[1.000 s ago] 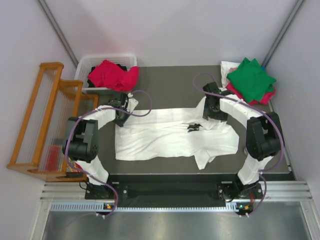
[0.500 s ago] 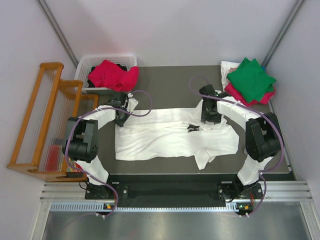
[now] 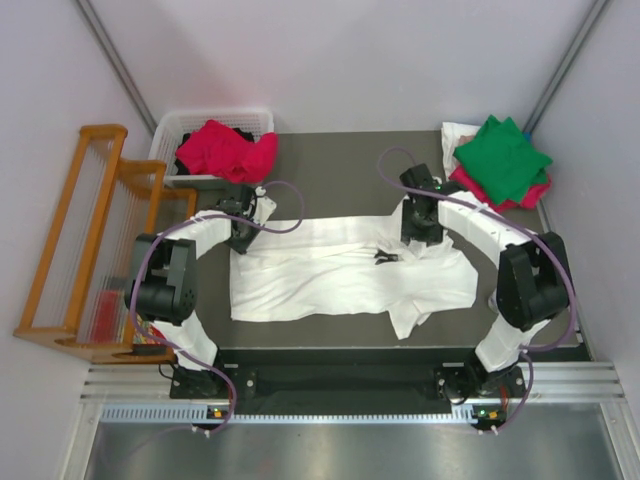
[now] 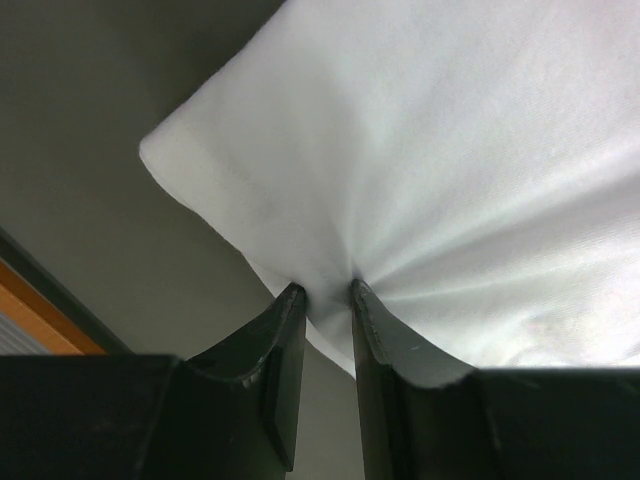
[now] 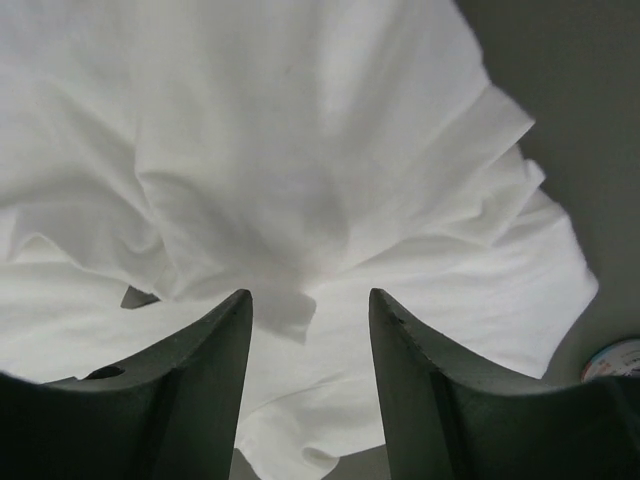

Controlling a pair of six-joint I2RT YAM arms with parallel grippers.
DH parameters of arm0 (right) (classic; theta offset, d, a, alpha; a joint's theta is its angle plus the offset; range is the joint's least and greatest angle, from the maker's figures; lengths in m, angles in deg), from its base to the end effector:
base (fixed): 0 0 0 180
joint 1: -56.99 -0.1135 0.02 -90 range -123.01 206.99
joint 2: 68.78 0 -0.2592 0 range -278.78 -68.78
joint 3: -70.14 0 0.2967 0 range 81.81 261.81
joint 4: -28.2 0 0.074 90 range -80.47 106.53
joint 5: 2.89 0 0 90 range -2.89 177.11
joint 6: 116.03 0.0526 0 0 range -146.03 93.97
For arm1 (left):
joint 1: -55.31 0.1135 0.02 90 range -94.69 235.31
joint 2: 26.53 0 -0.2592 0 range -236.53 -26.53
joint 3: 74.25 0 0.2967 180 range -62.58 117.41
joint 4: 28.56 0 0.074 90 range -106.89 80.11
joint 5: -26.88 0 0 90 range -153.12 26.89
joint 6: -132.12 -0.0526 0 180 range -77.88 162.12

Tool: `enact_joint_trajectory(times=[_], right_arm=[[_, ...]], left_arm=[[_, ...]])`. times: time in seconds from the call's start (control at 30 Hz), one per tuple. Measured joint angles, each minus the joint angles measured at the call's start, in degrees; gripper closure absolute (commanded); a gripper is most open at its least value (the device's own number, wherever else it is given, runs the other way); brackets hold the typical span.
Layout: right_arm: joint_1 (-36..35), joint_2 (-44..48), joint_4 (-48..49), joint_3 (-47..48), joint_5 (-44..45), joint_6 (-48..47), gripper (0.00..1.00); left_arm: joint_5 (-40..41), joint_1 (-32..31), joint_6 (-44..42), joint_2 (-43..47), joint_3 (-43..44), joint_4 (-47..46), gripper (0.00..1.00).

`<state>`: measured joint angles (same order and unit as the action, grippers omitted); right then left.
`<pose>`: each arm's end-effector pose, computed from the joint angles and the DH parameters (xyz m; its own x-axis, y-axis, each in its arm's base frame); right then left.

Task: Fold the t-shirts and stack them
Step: Fold the tshirt

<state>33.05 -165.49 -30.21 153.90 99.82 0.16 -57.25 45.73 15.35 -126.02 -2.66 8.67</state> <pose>0.3515 0.1434 0.1857 -0.9235 0.0611 -0.3788 0.0847 0.9953 -0.0460 0.3737 -0.0576 0.1157 -0.7433 0.5798 -0.3337 0.5129 0.8141 0.2723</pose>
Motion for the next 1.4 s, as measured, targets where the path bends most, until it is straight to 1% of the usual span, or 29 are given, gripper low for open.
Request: enact_joint_trajectory(times=[0.13,0.23,0.33,0.47,0.67,0.83,0.97,1.17,1.4], right_arm=[[4.0,-0.2,0.9,2.7,0.3,0.4,0.51],[5.5,-2.5,1.6,5.6,0.7,0.6,0.53],[5.6,-7.1,3.3,7.9,0.9,0.9,0.56],[5.1,-10.6,4.7,6.9,0.7,1.0,0.57],[2.5,-8.8,5.9,0.5,0.5,1.0,0.58],[-0.2,-2.6,5.6,-6.8,-0.8,0.9,0.57],[-1.4,2.1,4.6,-9.5,-0.7,0.8,0.54],[-0.1,3.0,3.9,-9.2,2.0,0.8,0.52],[6.1,-1.2,4.6,-3.3,5.2,1.1,0.51]], left_arm=[[0.0,0.0,0.0,0.0,0.0,0.1,0.69],[0.0,0.0,0.0,0.0,0.1,0.2,0.69],[0.0,0.0,0.0,0.0,0.1,0.3,0.69],[0.0,0.0,0.0,0.0,0.2,0.5,0.69],[0.0,0.0,0.1,-0.5,0.9,1.3,0.7],[0.0,0.0,0.1,-0.8,1.3,1.7,0.7],[0.0,0.0,0.3,-1.3,1.9,2.5,0.7],[0.0,0.0,0.5,-1.3,2.1,2.7,0.7],[0.0,0.0,0.5,-1.3,2.1,2.8,0.7]])
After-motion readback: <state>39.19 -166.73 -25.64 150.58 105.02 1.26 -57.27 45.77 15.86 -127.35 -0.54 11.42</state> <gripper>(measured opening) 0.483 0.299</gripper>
